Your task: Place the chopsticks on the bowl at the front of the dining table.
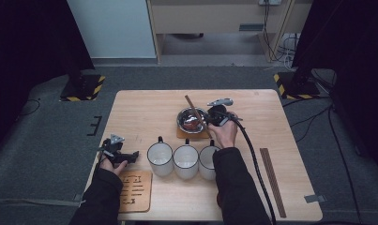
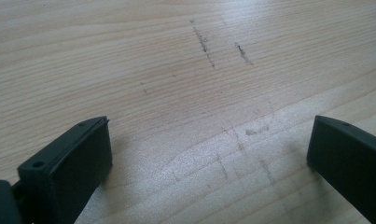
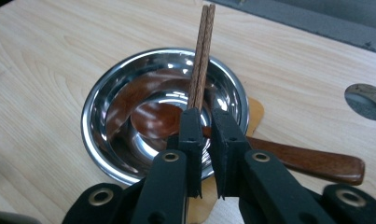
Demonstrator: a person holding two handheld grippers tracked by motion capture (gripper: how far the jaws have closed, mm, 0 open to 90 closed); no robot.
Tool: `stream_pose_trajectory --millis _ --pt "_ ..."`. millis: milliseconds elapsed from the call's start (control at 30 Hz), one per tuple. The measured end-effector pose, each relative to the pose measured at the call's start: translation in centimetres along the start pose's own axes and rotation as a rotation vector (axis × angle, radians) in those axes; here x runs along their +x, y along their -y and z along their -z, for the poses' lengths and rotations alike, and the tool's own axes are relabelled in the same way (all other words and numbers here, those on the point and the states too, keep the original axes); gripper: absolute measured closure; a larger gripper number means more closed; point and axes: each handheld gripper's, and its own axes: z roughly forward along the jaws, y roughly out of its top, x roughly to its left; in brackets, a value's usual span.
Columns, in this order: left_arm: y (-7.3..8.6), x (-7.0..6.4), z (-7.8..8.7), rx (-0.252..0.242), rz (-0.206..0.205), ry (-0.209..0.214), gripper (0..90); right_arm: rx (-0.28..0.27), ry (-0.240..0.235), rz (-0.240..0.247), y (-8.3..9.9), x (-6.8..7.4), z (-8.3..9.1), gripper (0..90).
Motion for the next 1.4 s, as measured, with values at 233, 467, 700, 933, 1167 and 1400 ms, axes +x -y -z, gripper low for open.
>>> stream_pose_trajectory --millis 233,467,700,933,1167,1400 --pt "0.0 0.0 0.0 0.000 0.000 0.000 0.0 0.033 -0.011 -0.008 0.6 -0.2 -0.4 88.3" --pt "0.0 0.0 0.0 0.000 0.000 0.000 0.0 0.065 -0.009 -0.010 1.3 -0.6 -0.7 88.7" --pt "0.0 0.0 0.0 0.000 0.000 0.000 0.0 0.090 -0.016 0.003 1.6 -0.5 -1.1 88.6" --pt "0.0 0.0 0.0 0.000 0.000 0.000 0.0 0.095 -0.032 0.019 1.6 0.0 -1.3 87.1" --pt "0.0 0.0 0.0 0.000 0.000 0.001 0.0 0.097 -0.053 0.026 1.7 0.2 -1.4 84.9" --pt "0.0 0.0 0.0 0.000 0.000 0.000 0.0 0.089 -0.083 0.041 1.7 0.5 -1.5 80.2"
